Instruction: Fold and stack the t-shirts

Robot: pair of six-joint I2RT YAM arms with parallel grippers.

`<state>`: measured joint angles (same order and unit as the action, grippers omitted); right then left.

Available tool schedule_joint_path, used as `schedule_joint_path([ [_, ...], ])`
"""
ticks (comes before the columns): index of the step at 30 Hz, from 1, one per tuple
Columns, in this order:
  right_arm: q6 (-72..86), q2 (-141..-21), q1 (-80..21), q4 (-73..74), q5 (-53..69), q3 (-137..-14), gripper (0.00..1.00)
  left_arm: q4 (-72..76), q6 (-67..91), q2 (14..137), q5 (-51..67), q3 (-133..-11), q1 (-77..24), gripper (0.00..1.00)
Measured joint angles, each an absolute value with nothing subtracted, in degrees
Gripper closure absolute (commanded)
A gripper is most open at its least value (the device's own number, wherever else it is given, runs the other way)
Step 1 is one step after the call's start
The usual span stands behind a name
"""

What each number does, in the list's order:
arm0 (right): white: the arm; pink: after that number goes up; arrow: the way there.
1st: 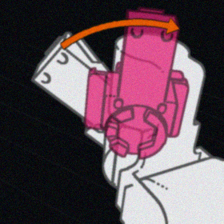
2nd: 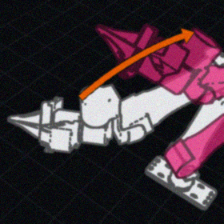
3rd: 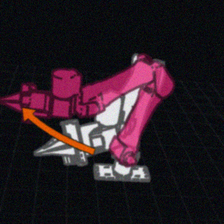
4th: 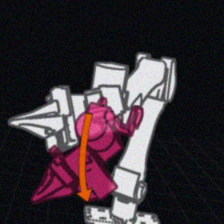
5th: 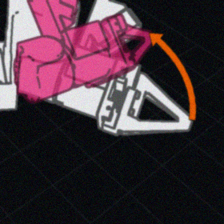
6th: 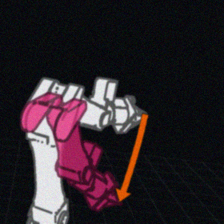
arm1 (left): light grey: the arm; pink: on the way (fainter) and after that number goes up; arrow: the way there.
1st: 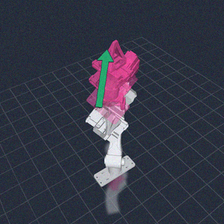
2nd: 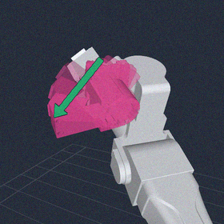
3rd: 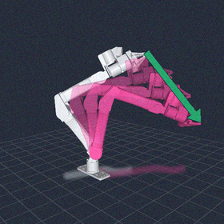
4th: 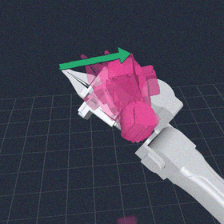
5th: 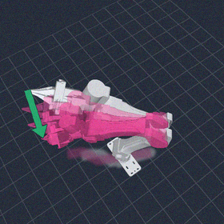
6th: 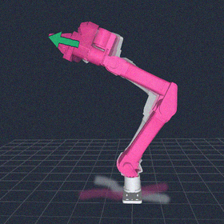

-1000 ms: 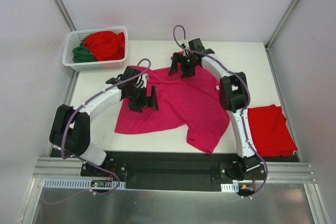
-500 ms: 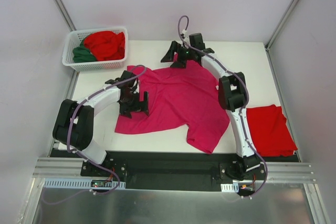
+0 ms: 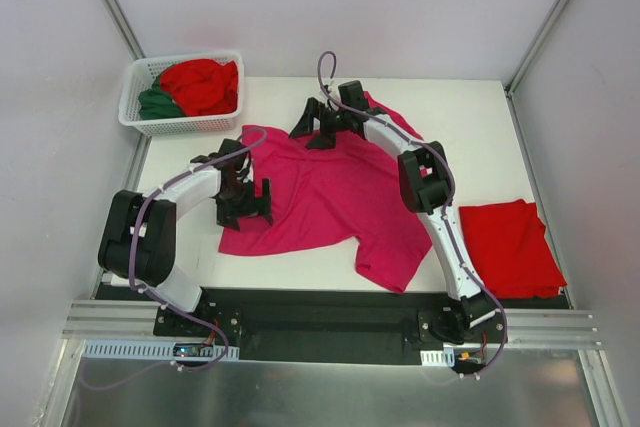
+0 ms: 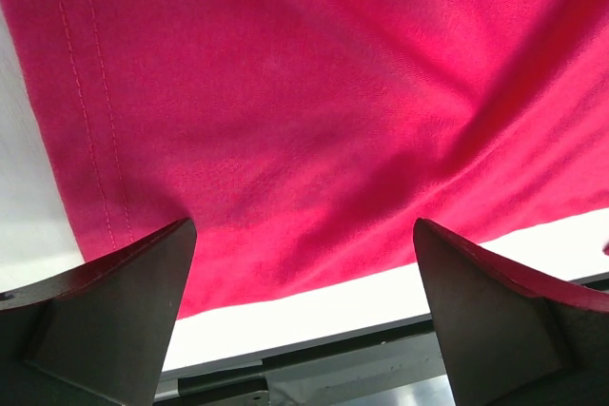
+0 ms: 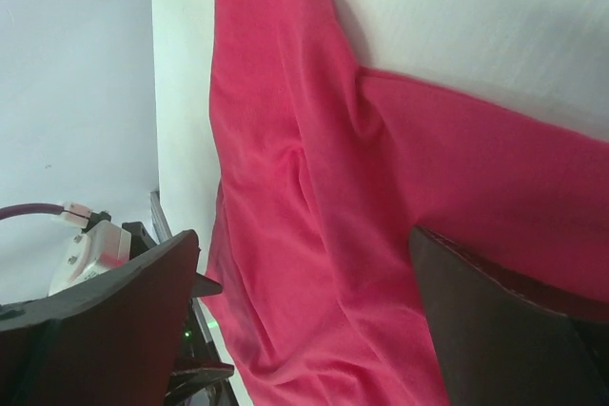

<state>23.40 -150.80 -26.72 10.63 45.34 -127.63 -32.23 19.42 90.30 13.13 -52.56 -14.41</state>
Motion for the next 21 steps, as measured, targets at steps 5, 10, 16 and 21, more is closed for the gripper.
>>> schedule_joint_path([
  [5,21.4,-150.7,-26.7,11.5,45.1,-127.7,0.04,-32.2,19.4,89.3,13.3,-51.5,-14.4,0.01],
  [10,20.7,-150.5,-26.7,11.8,44.5,-127.7,0.04,-32.3,19.5,88.4,13.5,-49.4,-14.4,0.01],
  [16,20.7,-150.4,-26.7,11.7,43.5,-127.8,0.04,-32.7,19.8,87.6,13.5,-48.5,-14.4,0.01],
  [21,20.6,-150.4,-26.7,11.6,42.0,-128.2,0.04,-35.1,19.8,86.7,13.4,-48.0,-14.4,0.01],
])
